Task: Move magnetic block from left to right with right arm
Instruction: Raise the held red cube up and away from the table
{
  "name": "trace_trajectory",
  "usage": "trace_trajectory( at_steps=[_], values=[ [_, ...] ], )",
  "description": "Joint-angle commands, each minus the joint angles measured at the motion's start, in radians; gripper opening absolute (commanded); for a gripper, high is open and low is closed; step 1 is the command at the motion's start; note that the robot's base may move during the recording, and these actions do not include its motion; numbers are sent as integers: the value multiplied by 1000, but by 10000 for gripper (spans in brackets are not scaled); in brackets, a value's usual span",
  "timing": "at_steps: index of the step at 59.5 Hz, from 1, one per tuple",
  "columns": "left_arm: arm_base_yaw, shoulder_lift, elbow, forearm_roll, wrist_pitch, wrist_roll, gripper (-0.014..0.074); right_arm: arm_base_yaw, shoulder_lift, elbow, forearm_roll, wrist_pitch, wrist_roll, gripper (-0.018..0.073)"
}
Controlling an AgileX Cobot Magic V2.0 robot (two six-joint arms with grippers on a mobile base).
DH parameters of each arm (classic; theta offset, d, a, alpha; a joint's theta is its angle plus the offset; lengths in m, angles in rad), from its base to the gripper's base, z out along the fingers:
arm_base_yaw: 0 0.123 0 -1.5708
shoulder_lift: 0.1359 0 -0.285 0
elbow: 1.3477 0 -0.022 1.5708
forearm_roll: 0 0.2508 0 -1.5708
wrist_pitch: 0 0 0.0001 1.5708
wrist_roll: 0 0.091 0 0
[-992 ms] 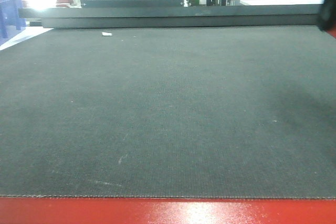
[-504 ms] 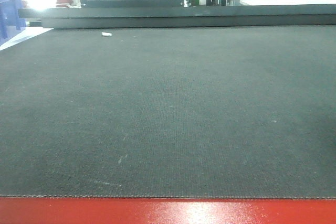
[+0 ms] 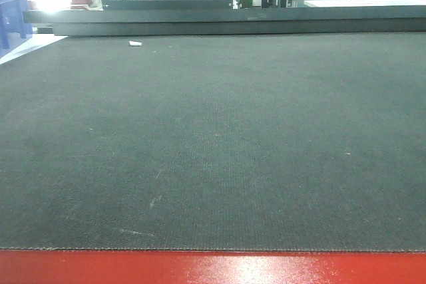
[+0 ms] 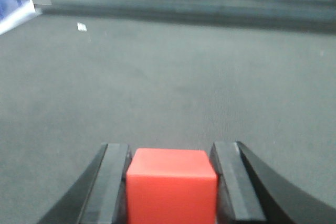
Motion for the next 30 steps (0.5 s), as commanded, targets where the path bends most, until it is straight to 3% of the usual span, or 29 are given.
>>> trace_trajectory(
  at_steps=[1, 30],
  values=[
    [-4, -14, 10, 0, -90, -4, -116, -5, 0, -26, -5, -80, -11, 147],
    [-4, -14, 10, 0, -90, -4, -116, -5, -1, -26, -5, -78, -11, 147]
  ],
)
